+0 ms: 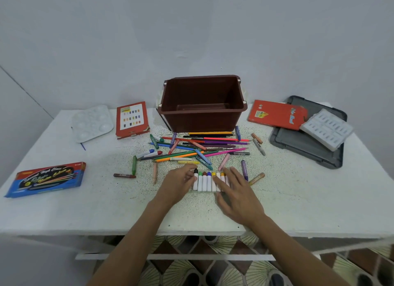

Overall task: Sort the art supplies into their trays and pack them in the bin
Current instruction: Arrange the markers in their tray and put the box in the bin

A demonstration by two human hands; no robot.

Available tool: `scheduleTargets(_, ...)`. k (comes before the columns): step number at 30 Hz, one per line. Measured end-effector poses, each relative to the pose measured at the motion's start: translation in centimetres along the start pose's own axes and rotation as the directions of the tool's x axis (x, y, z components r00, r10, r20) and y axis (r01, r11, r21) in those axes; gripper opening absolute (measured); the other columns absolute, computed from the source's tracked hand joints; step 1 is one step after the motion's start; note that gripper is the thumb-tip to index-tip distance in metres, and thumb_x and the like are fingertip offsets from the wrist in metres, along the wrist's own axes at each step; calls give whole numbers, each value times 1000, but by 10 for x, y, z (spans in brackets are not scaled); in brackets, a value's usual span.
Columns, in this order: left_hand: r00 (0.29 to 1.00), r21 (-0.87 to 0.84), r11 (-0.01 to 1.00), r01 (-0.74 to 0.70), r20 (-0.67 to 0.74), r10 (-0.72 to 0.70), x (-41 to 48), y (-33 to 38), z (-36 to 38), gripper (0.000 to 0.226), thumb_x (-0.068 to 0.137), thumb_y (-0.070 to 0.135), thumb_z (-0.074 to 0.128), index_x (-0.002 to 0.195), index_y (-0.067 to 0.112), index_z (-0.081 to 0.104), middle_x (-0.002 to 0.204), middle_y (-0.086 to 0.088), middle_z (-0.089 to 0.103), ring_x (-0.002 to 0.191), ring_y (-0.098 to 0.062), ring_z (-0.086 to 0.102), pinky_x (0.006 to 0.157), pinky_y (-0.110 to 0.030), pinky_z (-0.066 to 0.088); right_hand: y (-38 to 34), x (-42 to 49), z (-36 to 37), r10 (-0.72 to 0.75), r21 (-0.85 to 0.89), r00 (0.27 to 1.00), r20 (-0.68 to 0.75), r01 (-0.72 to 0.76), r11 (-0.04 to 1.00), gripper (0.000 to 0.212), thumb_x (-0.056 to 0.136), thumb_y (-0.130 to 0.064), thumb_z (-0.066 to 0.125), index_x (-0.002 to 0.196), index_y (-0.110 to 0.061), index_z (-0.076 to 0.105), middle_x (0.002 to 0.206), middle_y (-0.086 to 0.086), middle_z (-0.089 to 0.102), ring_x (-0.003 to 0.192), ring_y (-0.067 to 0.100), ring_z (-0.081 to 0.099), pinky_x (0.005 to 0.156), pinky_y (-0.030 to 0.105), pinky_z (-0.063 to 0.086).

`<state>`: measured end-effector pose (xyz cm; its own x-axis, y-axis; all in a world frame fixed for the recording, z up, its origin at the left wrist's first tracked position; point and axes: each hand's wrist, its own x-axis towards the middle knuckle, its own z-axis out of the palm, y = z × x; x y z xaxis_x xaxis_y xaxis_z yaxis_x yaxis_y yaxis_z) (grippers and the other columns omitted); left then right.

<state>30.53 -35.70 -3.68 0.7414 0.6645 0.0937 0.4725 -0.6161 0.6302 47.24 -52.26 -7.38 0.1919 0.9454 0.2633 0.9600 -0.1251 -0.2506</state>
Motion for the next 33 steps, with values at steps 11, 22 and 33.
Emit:
scheduleTargets(11,999,177,983,-37,8,37,-10,-18,8,47,94,47,49,134,25,60,118,6,63,108,-14,53,95,-41,39,0,0,0,11,-1,1000,22,-11,1000,50,99,-45,43,143,-22,49,151,12,43,146,31,28,119,45,25)
scheduleTargets(22,970,338,927,-161,-119,212,-21,-28,20,43,95,41,42,121,20,69,112,8,64,105,-14,57,89,-29,32,-2,1,-2,-6,-2,1000,-3,6,1000,49,98,-43,44,141,-20,51,148,12,45,143,32,31,117,45,28)
scheduleTargets(33,924,304,947,100,-382,25,9,-45,-21,20,97,22,57,108,14,72,99,-3,70,90,-21,63,84,-36,46,0,1,0,0,5,1000,17,0,1000,50,100,-45,41,143,-21,49,151,11,42,145,31,28,117,45,28)
